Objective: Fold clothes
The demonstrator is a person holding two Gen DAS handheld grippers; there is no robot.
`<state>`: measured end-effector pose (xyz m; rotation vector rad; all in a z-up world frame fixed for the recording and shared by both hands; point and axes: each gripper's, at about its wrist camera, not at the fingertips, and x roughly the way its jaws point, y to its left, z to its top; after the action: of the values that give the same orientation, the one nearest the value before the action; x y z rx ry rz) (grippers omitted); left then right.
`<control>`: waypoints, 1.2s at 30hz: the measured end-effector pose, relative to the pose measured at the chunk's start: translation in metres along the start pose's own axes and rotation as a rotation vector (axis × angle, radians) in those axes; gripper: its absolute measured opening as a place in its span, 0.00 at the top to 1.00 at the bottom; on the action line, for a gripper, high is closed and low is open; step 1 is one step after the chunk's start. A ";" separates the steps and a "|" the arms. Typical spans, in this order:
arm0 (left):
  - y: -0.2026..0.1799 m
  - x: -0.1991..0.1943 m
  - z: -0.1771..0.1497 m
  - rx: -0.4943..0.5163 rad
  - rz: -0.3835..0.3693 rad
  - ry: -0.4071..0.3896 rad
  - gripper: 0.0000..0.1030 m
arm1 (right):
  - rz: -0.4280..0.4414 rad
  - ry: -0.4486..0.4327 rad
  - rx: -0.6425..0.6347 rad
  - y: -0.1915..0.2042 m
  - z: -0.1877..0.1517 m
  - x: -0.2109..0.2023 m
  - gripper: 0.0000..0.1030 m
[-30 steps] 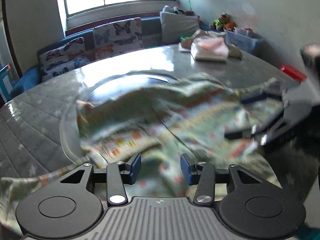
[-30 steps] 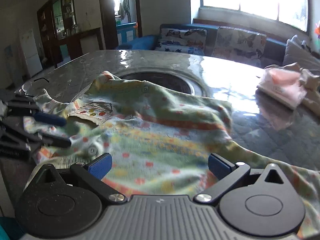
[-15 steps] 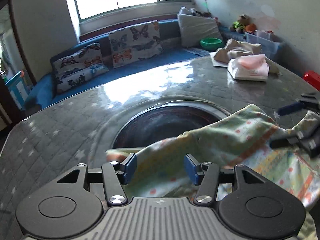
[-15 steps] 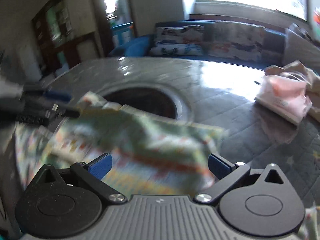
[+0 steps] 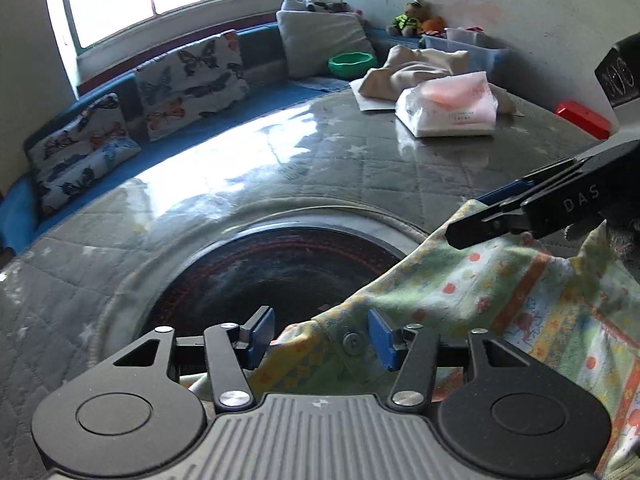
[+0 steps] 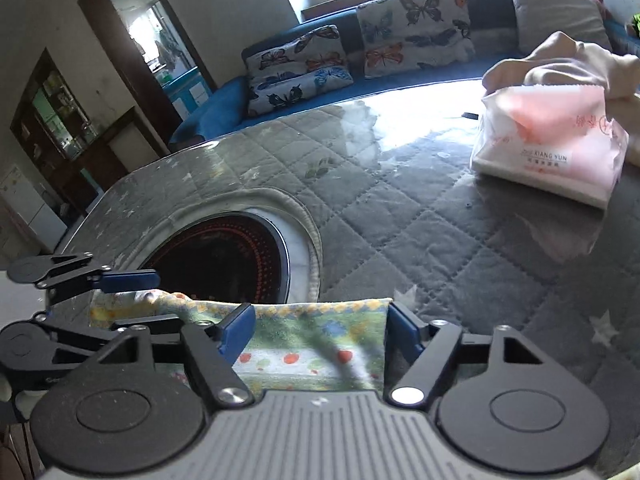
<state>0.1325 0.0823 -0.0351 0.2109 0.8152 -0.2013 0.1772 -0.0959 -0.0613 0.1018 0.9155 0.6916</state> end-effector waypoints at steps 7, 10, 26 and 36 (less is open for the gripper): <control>-0.004 -0.014 -0.006 0.011 -0.012 -0.051 0.89 | 0.055 -0.045 0.030 -0.008 -0.003 -0.014 0.87; -0.008 -0.034 -0.015 0.008 -0.018 -0.090 0.90 | 0.102 -0.079 0.010 -0.002 -0.009 -0.030 0.89; -0.048 -0.102 -0.104 0.057 -0.160 -0.083 0.89 | 0.220 0.143 -0.387 0.068 -0.091 -0.083 0.86; -0.001 -0.161 -0.111 -0.030 -0.089 -0.228 0.70 | 0.201 -0.039 -0.265 0.049 -0.058 -0.121 0.47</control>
<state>-0.0528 0.1264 0.0097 0.1209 0.6012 -0.2910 0.0588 -0.1408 0.0049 -0.0285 0.7749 0.9891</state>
